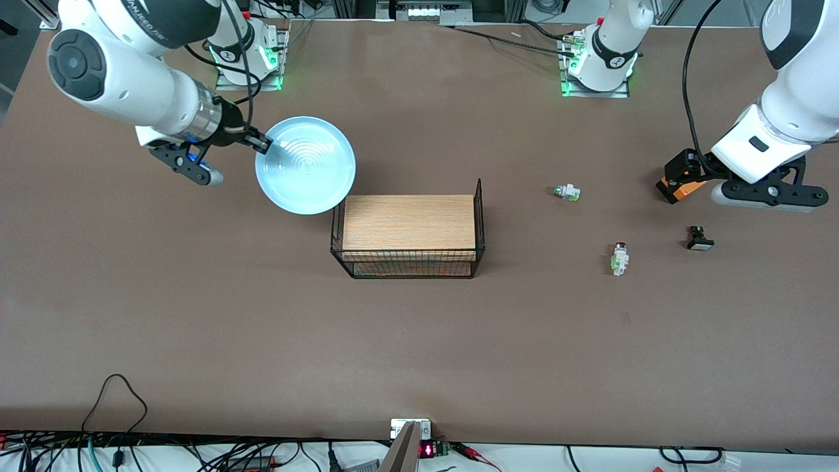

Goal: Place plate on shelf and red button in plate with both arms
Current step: 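Lift the plate with the right gripper toward the wire basket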

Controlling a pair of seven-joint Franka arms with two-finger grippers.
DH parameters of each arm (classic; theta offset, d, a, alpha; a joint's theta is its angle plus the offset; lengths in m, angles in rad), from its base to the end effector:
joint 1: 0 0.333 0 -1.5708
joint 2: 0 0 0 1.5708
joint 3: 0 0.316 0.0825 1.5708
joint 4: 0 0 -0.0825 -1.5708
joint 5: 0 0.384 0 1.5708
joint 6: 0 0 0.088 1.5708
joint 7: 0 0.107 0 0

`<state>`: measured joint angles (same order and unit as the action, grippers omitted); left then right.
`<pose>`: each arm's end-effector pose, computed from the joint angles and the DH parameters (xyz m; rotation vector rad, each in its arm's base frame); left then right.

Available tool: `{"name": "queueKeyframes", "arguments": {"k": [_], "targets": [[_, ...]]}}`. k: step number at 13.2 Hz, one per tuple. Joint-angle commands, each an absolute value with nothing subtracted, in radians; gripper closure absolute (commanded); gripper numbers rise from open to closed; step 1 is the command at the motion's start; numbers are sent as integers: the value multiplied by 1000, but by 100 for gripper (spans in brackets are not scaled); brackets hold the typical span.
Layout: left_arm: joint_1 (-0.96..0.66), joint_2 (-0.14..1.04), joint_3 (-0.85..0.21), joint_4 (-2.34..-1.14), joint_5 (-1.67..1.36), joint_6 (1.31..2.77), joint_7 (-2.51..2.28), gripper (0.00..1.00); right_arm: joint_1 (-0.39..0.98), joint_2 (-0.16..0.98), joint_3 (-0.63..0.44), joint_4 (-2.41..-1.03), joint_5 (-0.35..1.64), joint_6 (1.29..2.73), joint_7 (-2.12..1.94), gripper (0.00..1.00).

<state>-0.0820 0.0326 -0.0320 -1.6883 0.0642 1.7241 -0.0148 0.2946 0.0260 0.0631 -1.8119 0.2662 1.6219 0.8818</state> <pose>0.5701 -0.0591 0.5638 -3.0749 0.1676 -0.0111 0.5029 0.2164 0.5051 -2.8899 0.8413 0.4995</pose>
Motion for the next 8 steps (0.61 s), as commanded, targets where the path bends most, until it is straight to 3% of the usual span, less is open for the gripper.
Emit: {"name": "queueKeyframes", "arguments": {"k": [1,8], "targets": [[-78,44,-31,-1660,51,1706,-3,0,350,-20,61,-1825,276,1620,977,100],[-78,44,-31,-1660,51,1707,-5,0,483,18,103,-1848,262,1768,1161,100]]}}
